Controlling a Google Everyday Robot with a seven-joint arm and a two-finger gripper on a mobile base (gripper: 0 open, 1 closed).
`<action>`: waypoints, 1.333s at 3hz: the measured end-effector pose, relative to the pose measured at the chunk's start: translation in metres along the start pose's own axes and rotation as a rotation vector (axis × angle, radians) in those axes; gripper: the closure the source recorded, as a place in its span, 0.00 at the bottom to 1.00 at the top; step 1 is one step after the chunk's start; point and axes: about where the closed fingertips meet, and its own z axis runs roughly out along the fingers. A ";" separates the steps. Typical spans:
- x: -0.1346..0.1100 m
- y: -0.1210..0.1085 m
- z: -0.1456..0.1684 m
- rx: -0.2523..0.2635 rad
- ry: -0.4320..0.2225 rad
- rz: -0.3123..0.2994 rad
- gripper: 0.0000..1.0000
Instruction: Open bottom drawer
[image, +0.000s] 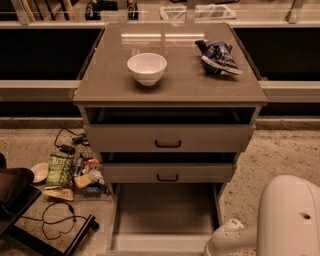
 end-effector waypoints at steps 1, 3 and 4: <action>0.001 0.002 -0.001 -0.001 0.002 0.001 0.92; 0.009 0.013 -0.005 -0.007 0.017 0.008 1.00; 0.016 0.021 -0.008 -0.008 0.023 0.016 1.00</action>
Offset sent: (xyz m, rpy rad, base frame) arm -0.2259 -0.0122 0.1122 -0.1789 0.1794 -0.0434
